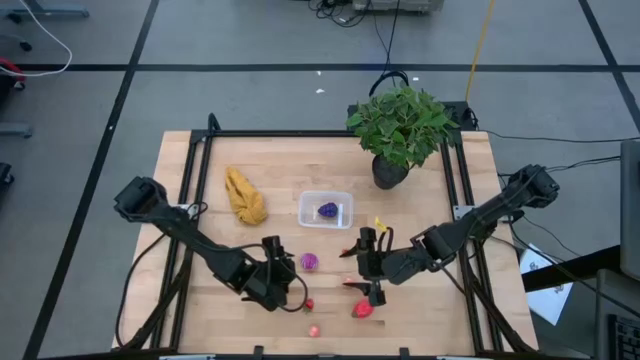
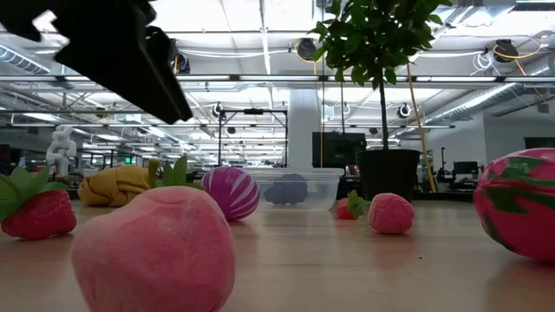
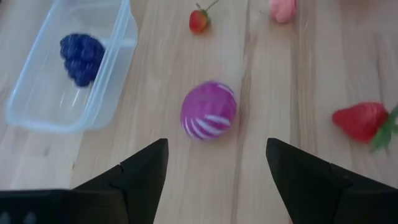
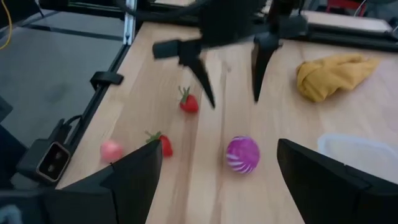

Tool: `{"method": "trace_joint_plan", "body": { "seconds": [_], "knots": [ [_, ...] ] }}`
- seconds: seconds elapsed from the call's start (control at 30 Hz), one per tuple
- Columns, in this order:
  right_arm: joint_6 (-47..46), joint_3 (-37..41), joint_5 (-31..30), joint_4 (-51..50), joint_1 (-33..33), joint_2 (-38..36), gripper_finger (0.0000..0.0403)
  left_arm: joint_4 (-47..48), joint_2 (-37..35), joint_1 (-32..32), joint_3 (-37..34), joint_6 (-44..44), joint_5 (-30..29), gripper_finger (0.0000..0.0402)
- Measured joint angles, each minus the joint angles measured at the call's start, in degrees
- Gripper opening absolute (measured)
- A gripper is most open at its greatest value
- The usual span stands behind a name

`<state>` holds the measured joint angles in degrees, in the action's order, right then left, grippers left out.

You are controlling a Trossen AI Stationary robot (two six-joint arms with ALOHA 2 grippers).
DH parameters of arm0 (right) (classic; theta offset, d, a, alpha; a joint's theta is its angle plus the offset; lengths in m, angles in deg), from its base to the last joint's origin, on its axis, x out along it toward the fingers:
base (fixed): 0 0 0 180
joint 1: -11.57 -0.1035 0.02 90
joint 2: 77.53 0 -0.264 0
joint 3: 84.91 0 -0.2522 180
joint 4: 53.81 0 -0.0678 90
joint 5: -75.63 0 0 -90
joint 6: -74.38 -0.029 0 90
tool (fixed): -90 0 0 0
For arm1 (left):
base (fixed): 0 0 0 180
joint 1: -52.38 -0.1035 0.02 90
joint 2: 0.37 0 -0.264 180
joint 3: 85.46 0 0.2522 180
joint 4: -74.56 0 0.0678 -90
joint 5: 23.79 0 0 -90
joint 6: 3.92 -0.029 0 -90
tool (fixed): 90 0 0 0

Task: Pick and placing Produce into tupperware
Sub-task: Put the purple onion into the transparent bin

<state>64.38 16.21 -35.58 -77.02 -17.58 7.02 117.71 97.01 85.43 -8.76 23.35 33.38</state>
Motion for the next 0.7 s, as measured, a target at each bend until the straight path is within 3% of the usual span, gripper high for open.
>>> {"method": "trace_joint_plan", "body": {
  "seconds": [0.17,0.4,0.7],
  "knots": [
    [1.1,0.0,0.0,0.6,1.1,0.0,0.0309,-4.1,1.1,-2.6,0.0,-4.7,0.3,0.0278],
    [2.7,0.0,0.0,0.4,1.7,0.0,0.0309,-4.8,1.1,-6.5,0.0,-1.7,4.6,0.0278],
    [5.1,0.0,0.0,0.1,2.0,0.0,0.0309,-10.1,7.2,-7.7,-0.1,-6.3,10.5,0.0278]
  ]
}}
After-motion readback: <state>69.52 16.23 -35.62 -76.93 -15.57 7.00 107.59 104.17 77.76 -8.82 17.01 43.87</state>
